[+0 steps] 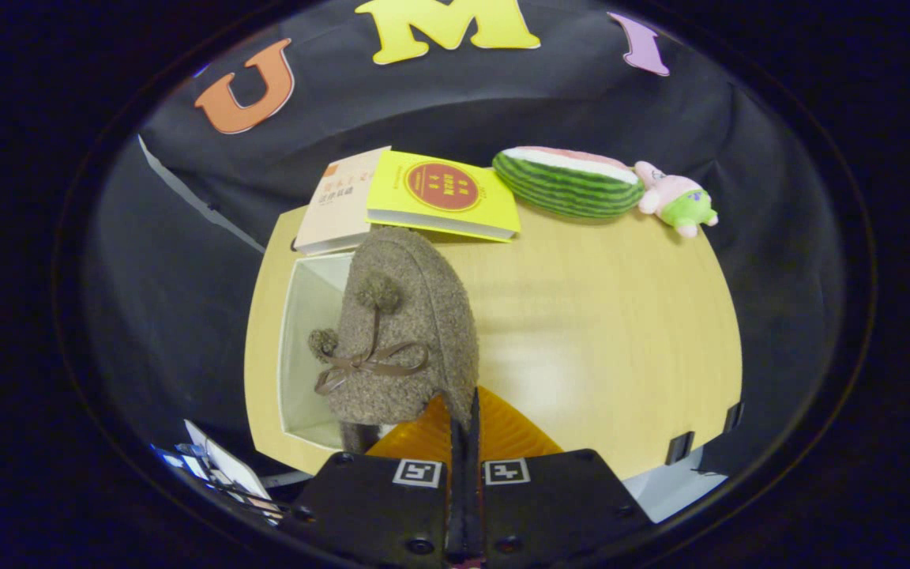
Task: Open the storage box then place both shoes into the box .Put the left shoe in first, then the right shoe, with the right side of both shoes facing outward in a uniform manner.
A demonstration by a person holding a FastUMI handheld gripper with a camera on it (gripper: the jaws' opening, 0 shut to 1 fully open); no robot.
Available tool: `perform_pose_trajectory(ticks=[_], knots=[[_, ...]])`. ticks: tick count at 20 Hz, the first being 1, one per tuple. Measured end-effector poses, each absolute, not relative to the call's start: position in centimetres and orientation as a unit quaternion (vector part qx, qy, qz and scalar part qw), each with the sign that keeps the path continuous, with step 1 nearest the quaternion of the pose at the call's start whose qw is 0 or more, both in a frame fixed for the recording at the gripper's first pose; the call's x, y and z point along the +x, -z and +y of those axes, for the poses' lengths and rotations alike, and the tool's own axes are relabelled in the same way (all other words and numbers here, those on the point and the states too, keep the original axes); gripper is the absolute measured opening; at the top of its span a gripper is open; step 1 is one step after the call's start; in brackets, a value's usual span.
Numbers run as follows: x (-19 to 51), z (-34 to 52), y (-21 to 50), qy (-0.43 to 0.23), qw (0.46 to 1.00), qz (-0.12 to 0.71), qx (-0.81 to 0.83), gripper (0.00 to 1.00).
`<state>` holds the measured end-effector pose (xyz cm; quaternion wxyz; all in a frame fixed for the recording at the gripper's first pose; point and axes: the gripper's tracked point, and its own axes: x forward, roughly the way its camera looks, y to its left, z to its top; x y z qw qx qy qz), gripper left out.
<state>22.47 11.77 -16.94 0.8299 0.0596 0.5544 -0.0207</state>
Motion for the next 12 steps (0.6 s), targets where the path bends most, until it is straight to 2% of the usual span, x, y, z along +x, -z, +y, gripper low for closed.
perform_pose_trajectory(ticks=[3,12], knots=[[23.2,14.9,18.9,0.014,0.826,0.557,0.082,0.06],[25.5,16.8,20.0,0.038,0.866,0.494,0.075,0.06]])
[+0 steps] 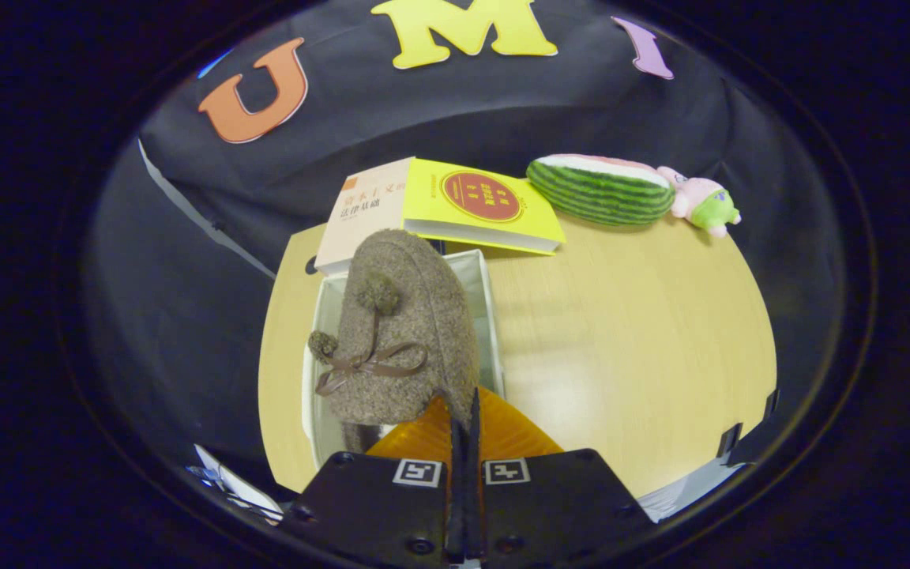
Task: Open the storage box then place both shoes into the box .Put the left shoe in first, then the right shoe, with the right side of both shoes facing outward in a uniform manner.
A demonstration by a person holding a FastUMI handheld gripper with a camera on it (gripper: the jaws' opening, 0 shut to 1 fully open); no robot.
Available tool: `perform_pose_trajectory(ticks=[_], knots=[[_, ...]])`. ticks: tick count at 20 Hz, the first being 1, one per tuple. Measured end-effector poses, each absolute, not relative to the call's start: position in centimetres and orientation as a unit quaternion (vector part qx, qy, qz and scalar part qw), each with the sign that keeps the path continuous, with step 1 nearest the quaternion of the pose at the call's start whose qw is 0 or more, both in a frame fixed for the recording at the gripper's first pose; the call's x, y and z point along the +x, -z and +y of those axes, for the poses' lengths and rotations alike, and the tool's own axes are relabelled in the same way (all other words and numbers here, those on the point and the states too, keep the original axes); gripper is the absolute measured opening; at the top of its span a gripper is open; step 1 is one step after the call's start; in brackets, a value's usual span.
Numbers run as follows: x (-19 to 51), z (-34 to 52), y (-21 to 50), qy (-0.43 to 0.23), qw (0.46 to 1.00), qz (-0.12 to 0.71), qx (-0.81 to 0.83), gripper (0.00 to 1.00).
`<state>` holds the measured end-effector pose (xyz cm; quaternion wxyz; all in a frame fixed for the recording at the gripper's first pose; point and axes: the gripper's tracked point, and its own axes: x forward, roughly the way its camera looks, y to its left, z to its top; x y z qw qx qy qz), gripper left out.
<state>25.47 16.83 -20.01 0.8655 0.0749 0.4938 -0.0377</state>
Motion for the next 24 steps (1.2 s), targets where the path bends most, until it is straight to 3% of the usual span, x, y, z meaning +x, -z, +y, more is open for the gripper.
perform_pose_trajectory(ticks=[6,12,13,14,15,19,24], knots=[[26.3,16.9,21.4,0.042,0.881,0.464,0.082,0.12],[26.3,15.9,20.5,0.047,0.899,0.430,0.068,0.40],[26.4,15.2,20.0,0.050,0.906,0.416,0.057,0.61],[26.4,14.8,19.2,0.051,0.913,0.401,0.052,0.67],[26.2,14.2,18.6,0.055,0.918,0.389,0.050,0.68],[25.0,11.8,15.8,0.067,0.937,0.340,0.046,0.96],[22.7,9.2,11.5,0.061,0.962,0.263,0.039,0.96]])
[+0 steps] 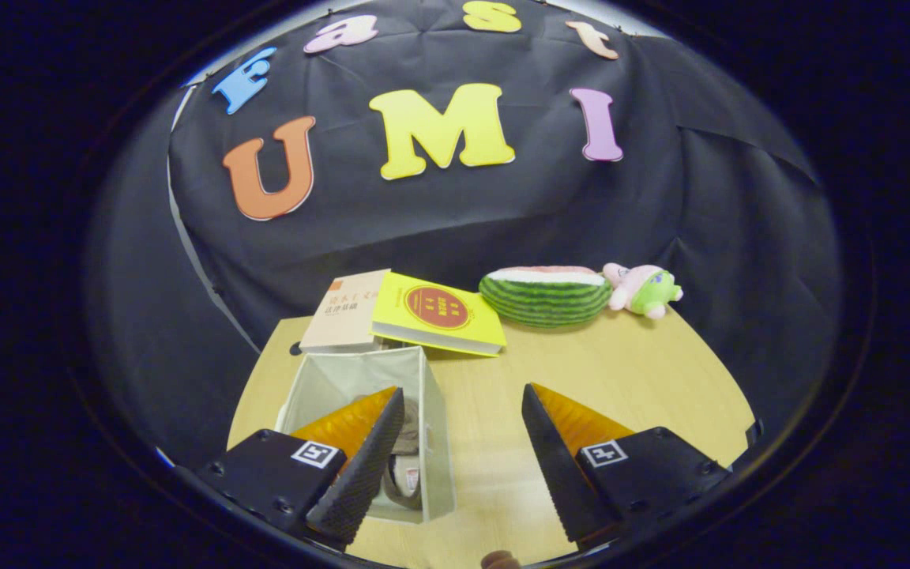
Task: Open the storage box then place both shoes into the box .Put the left shoe in first, then the right shoe, with the right side of both shoes facing outward in a uniform manner.
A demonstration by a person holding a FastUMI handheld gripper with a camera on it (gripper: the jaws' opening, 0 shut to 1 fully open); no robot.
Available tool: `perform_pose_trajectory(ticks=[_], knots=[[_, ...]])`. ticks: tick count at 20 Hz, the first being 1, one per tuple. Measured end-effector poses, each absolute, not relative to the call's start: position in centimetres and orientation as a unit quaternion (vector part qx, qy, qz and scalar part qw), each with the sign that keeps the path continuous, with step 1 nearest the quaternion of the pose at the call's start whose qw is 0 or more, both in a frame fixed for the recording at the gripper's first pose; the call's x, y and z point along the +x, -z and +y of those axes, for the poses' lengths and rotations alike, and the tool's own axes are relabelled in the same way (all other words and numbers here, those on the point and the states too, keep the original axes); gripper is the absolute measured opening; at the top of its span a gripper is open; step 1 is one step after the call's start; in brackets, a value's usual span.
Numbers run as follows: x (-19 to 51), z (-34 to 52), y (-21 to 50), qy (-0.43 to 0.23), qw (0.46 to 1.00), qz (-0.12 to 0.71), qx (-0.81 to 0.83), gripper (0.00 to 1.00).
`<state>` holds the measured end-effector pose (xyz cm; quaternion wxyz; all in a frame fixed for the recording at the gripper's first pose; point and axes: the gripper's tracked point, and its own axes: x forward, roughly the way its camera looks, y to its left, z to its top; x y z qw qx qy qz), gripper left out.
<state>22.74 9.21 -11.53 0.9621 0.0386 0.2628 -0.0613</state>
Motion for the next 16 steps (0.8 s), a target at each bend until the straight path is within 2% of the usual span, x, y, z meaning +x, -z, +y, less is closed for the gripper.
perform_pose_trajectory(ticks=[7,12,16], knots=[[17.4,6.8,4.4,0.072,0.991,0.112,-0.002,1.00],[12.8,8.3,2.9,0.054,0.997,0.058,-0.025,1.00],[9.6,7.9,2.7,0.073,0.996,0.031,-0.033,1.00]])
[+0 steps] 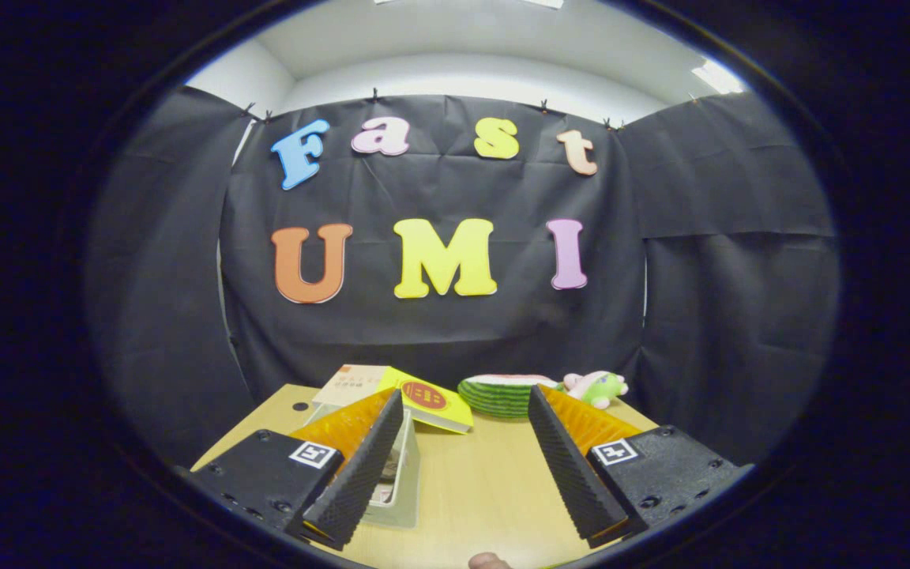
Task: Open the storage box then place both shoes into the box .Put the left shoe in first, then the right shoe, with the right side of both shoes facing outward in a uniform manner.
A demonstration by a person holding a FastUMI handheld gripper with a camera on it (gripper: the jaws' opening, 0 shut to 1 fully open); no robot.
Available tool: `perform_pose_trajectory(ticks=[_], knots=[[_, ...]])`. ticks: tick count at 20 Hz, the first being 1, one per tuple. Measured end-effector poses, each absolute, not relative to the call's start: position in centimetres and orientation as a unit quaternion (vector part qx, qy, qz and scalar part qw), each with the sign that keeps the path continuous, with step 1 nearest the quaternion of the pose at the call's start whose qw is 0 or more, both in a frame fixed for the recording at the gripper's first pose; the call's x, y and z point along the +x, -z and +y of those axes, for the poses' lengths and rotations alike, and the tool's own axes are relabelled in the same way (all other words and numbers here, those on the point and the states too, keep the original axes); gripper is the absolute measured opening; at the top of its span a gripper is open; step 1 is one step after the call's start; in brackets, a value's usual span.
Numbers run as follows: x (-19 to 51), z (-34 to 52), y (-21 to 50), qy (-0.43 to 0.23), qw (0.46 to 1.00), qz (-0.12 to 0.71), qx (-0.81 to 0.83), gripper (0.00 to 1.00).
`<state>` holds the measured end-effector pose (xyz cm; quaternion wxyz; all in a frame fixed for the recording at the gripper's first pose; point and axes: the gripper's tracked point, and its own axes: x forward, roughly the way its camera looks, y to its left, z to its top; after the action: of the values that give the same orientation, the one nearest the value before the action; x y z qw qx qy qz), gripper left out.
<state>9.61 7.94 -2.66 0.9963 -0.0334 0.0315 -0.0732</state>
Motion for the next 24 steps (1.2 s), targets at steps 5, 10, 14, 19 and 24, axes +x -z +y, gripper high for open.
perform_pose_trajectory(ticks=[5,10,14,19,24], knots=[[7.6,7.9,2.4,0.059,0.998,0.016,-0.020,1.00],[6.1,8.0,2.4,0.058,0.998,0.008,-0.031,1.00],[6.1,7.7,3.7,0.058,0.998,0.021,-0.031,1.00],[5.9,7.5,4.5,0.058,0.997,0.031,-0.037,1.00],[5.6,7.5,5.0,0.058,0.997,0.026,-0.040,1.00]])
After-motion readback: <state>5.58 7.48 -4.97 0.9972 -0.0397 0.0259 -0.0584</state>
